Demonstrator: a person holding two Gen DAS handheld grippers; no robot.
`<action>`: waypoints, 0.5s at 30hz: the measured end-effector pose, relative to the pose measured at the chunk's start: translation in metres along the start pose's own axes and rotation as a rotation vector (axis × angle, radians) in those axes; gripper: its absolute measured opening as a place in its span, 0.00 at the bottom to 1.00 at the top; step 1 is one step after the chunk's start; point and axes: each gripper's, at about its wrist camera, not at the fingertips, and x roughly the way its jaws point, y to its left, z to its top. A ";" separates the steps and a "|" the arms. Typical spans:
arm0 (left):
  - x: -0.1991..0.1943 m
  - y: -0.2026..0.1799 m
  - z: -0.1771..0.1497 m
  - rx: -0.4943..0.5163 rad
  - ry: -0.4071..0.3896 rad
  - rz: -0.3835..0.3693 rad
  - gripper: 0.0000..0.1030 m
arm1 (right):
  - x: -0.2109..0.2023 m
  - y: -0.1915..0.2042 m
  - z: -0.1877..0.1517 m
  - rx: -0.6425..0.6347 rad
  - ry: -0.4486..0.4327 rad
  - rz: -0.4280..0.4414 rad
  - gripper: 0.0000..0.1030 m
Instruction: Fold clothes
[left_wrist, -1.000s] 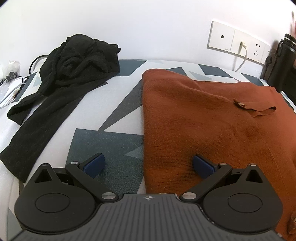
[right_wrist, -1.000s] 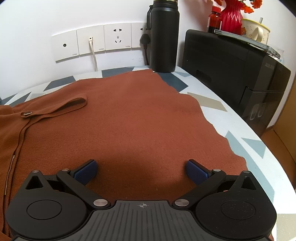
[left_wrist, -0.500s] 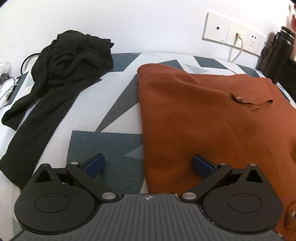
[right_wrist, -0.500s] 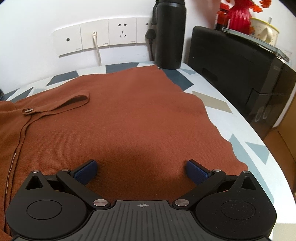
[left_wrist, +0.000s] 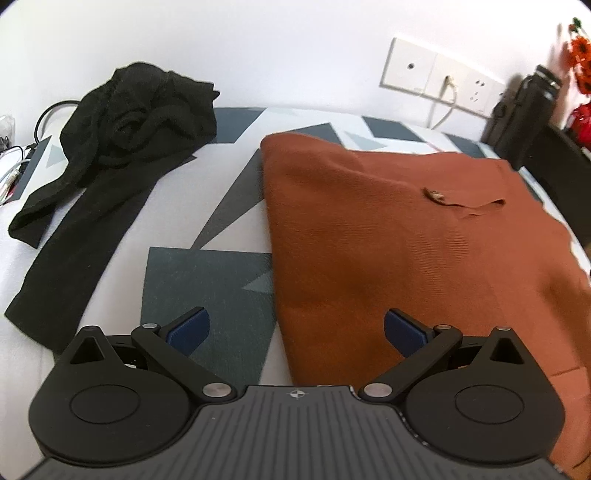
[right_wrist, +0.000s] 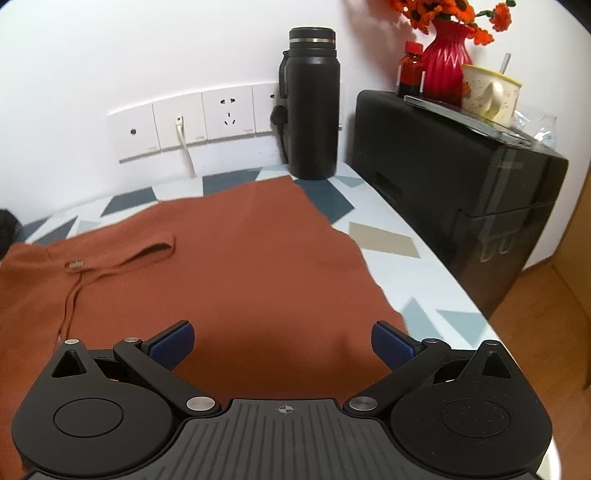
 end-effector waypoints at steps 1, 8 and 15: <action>-0.005 -0.001 -0.002 -0.002 -0.005 -0.009 1.00 | -0.003 -0.001 -0.003 -0.003 0.006 -0.003 0.99; -0.039 -0.008 -0.029 0.003 0.016 -0.099 1.00 | -0.032 -0.002 -0.034 -0.085 0.047 0.006 0.99; -0.067 -0.003 -0.067 -0.002 0.077 -0.128 1.00 | -0.062 -0.022 -0.055 -0.067 0.060 -0.027 0.99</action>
